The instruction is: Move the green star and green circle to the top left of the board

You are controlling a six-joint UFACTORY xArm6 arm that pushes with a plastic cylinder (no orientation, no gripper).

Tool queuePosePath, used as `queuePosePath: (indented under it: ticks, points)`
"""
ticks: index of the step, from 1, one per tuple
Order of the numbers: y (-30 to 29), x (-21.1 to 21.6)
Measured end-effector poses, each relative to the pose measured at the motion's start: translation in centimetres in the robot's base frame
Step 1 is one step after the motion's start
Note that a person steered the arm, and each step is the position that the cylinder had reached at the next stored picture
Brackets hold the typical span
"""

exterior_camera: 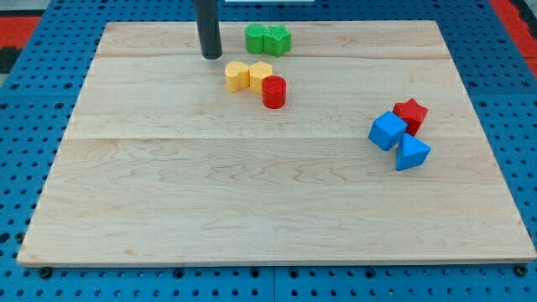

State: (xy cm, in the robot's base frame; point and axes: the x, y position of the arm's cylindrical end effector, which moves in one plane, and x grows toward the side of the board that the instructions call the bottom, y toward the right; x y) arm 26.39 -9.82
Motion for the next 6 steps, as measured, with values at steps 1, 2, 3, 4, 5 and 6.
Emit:
queuePosePath:
  ticks: [1,2,3,4,5,6]
  points:
    - [0.3,-5.1]
    - [4.2,-7.0]
    - [10.4,-6.0]
    - [13.8,-5.0]
    - [13.8,-5.0]
    - [13.8,-4.7]
